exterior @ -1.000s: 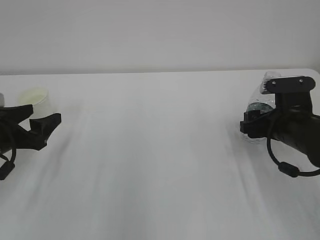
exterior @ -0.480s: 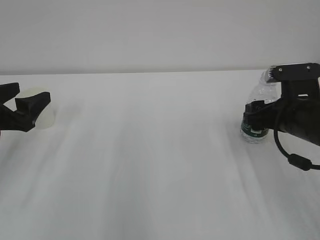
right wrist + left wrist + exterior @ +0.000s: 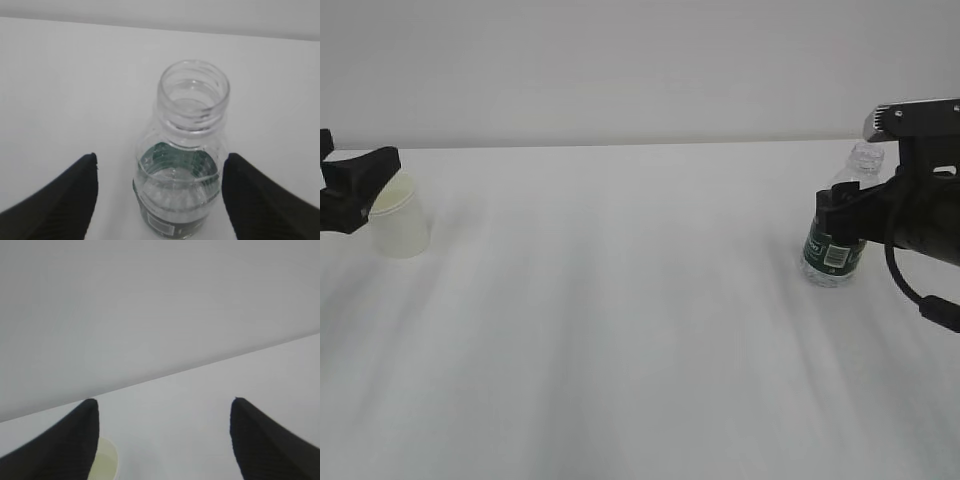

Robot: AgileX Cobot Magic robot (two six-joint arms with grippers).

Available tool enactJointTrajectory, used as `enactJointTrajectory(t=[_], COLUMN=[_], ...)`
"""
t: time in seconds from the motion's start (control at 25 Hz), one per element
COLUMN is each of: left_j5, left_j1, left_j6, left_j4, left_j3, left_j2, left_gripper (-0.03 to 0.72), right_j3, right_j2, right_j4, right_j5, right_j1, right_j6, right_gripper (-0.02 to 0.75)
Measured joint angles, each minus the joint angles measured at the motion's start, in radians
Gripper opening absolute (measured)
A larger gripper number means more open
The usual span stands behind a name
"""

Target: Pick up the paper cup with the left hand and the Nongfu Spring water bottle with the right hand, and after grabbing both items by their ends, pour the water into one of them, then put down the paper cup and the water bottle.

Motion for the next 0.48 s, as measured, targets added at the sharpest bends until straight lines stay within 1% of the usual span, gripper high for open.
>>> enactJointTrajectory(t=[0.24, 0.48], left_j5=[0.042, 0.060], left_j1=[0.000, 0.000], left_j6=[-0.016, -0.043], left_j4=[-0.019, -0.022], left_j3=[0.004, 0.004], left_j2=[-0.068, -0.144], left_gripper=[0.587, 0.587], right_j3=[0.001, 0.001], right_j2=[-0.055, -0.114], right_j4=[0.012, 0.020], right_j5=[0.038, 0.108], right_j1=[0.000, 0.000], right_j6=[-0.002, -0.004], right_gripper=[0.576, 0.576])
